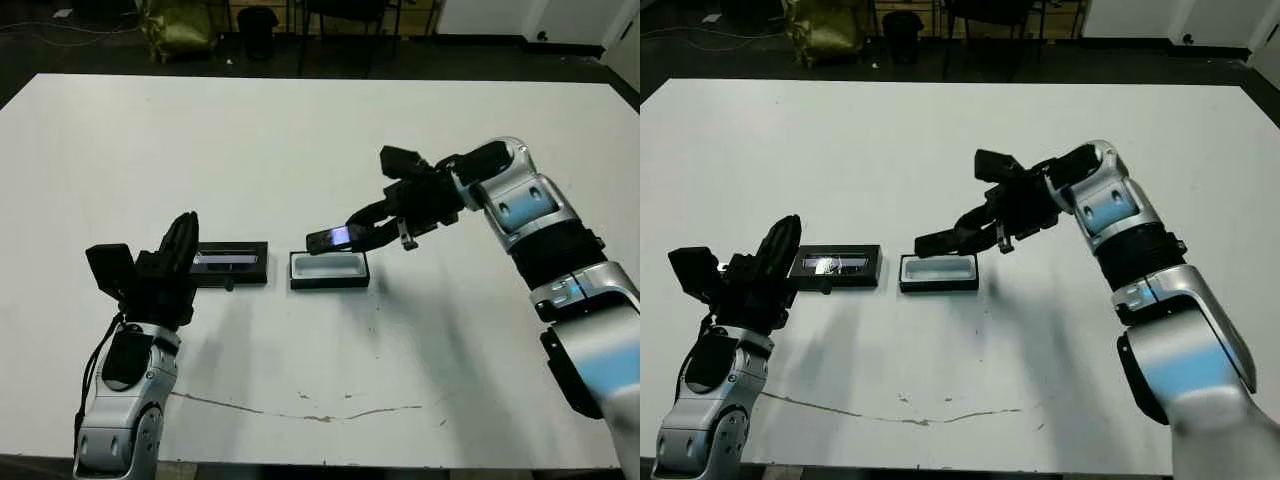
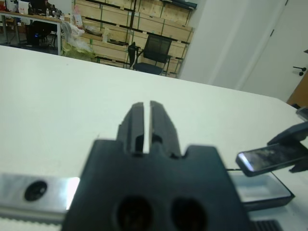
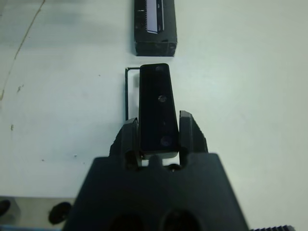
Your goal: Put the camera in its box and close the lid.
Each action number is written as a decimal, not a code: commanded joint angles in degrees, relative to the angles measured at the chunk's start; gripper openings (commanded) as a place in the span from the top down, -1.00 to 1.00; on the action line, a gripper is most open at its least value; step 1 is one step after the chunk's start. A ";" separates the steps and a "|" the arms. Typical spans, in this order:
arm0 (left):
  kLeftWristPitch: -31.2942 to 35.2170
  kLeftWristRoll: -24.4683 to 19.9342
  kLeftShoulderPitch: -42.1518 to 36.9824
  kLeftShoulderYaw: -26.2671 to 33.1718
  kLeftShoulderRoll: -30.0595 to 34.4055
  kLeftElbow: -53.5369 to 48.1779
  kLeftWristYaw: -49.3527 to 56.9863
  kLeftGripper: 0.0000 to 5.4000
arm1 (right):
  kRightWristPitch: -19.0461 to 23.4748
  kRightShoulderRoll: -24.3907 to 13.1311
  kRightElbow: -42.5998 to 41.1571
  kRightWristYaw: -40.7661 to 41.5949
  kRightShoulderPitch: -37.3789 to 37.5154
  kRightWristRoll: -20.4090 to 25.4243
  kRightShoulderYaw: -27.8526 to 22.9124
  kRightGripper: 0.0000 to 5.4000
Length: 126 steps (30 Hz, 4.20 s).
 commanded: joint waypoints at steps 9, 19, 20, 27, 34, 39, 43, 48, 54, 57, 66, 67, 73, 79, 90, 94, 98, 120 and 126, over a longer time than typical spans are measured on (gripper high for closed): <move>0.24 -0.08 0.27 0.51 0.33 0.90 -0.38 1.00 | 1.68 0.63 0.15 0.26 -0.32 -1.98 1.88 0.82; 0.27 0.31 0.46 0.34 0.26 0.79 -0.31 1.00 | 0.92 1.22 0.65 0.24 -0.23 -2.49 2.27 0.82; 0.24 0.33 0.51 0.36 0.22 0.78 -0.26 1.00 | 0.48 1.22 0.57 0.08 -0.15 -2.61 2.29 0.82; 0.61 0.65 0.61 0.21 0.31 0.45 -0.02 1.00 | 1.44 1.82 1.10 0.66 -0.34 -2.80 2.31 0.82; 0.49 0.15 0.64 0.36 0.16 0.51 -0.25 1.00 | 0.96 2.33 1.00 0.12 -0.08 -3.26 2.49 0.82; 0.74 0.40 0.83 0.32 0.25 0.26 -0.04 1.00 | 2.27 2.75 1.07 0.10 -0.32 -3.77 2.98 0.82; 0.30 0.56 0.93 0.24 0.10 0.31 0.00 1.00 | 0.88 2.94 0.94 -0.24 -0.29 -4.30 3.37 0.82; 0.65 0.58 0.82 0.14 0.16 0.33 0.12 1.00 | -0.39 3.42 1.99 -0.21 -0.45 -4.25 3.28 0.82; 0.07 0.49 0.77 0.23 0.21 0.93 -0.21 1.00 | 0.67 3.97 3.10 0.17 -0.89 -4.47 3.43 0.82; -0.14 0.64 0.76 0.21 0.23 1.07 -0.18 1.00 | 0.78 3.99 2.84 -0.07 -0.94 -4.88 3.71 0.82; 0.24 0.97 1.06 0.07 0.20 0.52 0.22 1.00 | 1.85 4.56 2.12 -0.65 -0.48 -5.37 4.11 0.82; 0.34 0.94 1.08 0.09 0.18 0.45 0.26 1.00 | 2.05 4.67 2.31 -0.44 -0.55 -5.39 4.28 0.82; 0.42 1.43 1.22 -0.06 0.25 0.28 0.50 1.00 | 1.53 5.27 2.65 -0.01 -0.61 -5.49 4.95 0.82; 0.91 0.65 1.08 0.27 -0.05 0.44 0.24 1.00 | 1.22 5.60 2.24 -0.70 -0.02 -5.61 4.92 0.82; 0.39 1.55 1.31 0.10 0.32 0.57 0.25 1.00 | -3.88 4.54 3.15 0.36 -1.95 -6.12 4.89 0.42; 0.66 1.71 1.30 0.08 0.22 0.43 0.53 1.00 | -6.15 4.48 5.16 2.36 -3.56 -6.27 4.97 0.11; 0.57 1.56 1.41 0.15 0.25 0.42 0.37 1.00 | -7.38 4.53 6.56 3.59 -4.83 -6.48 4.95 -0.21; -0.37 1.61 0.94 0.19 0.44 1.10 -0.46 1.00 | -6.19 2.36 7.14 4.07 -6.06 -4.06 -0.02 -1.00; 0.30 1.53 1.08 0.34 0.22 0.78 -0.02 1.00 | -3.95 0.23 0.15 -0.76 -1.97 -2.10 -3.83 -1.00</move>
